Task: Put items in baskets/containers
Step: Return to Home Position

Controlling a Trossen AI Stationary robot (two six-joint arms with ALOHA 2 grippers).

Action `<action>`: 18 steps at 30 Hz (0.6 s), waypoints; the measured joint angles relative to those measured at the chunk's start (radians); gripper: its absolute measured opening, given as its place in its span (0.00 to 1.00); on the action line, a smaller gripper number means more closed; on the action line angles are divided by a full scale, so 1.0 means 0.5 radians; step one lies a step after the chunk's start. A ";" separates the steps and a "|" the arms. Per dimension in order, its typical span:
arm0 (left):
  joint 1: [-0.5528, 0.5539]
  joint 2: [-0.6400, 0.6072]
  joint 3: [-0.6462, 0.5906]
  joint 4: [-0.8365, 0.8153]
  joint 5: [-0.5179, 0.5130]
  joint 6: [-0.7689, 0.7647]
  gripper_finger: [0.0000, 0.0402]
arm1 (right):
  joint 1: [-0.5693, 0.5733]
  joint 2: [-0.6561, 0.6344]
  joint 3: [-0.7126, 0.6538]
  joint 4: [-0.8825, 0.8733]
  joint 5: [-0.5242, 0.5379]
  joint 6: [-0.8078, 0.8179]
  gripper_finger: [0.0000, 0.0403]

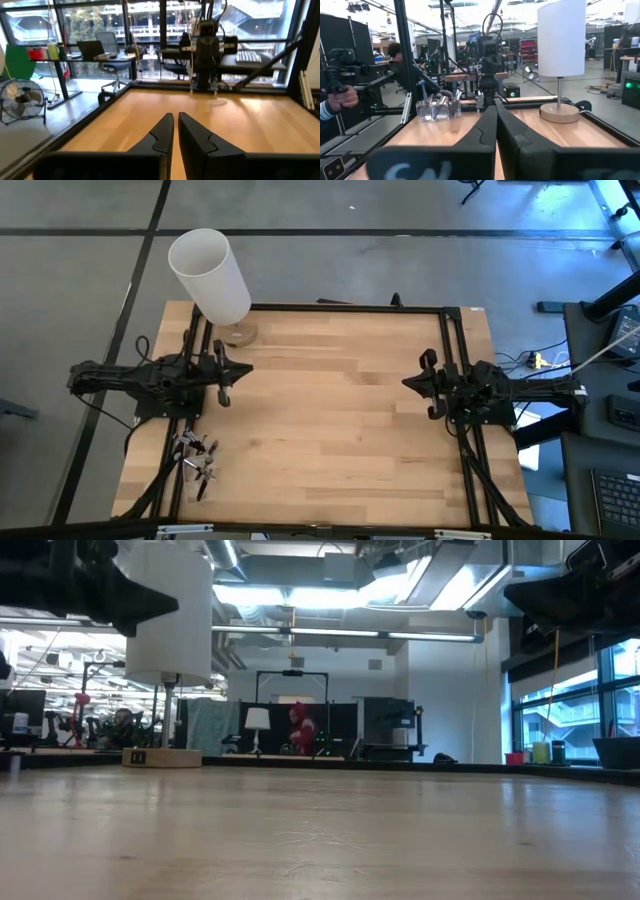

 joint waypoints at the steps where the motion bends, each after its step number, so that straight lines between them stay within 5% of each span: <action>1: 0.000 -0.016 -0.017 -0.010 0.000 0.005 0.05 | 0.000 0.000 0.000 -0.001 0.000 0.000 0.02; 18: 0.000 -0.342 -0.048 -0.409 -0.045 -0.060 0.05 | 0.000 0.000 0.002 -0.131 0.000 -0.076 0.02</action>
